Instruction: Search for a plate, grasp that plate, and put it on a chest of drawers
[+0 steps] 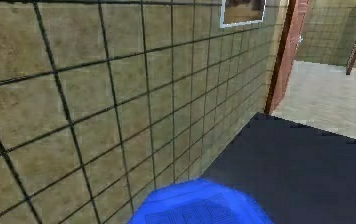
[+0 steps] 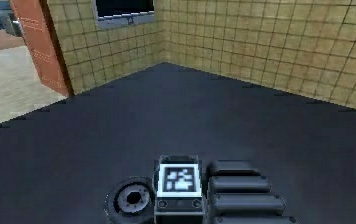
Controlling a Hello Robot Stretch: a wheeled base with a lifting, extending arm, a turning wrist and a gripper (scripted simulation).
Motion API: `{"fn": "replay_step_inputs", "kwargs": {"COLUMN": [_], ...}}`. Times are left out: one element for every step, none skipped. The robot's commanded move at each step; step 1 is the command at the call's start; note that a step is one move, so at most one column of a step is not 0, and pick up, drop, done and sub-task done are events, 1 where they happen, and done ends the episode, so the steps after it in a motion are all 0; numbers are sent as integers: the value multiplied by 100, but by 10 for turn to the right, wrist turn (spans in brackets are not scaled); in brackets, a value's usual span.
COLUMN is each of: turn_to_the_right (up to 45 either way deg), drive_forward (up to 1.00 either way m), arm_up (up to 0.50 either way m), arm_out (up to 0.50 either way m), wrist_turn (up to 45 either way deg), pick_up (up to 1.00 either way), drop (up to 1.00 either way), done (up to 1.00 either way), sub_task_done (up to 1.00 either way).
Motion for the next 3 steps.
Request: {"fn": "replay_step_inputs", "kwargs": {"turn_to_the_right": [450, 120, 0], "drive_forward": [0, 0, 15], "arm_up": [0, 0, 0], "arm_out": [0, 0, 0], "wrist_turn": [0, 0, 0], "pick_up": [0, 0, 0], "drop": [0, 0, 0], "done": [0, 0, 0], "sub_task_done": [0, 0, 0]}}
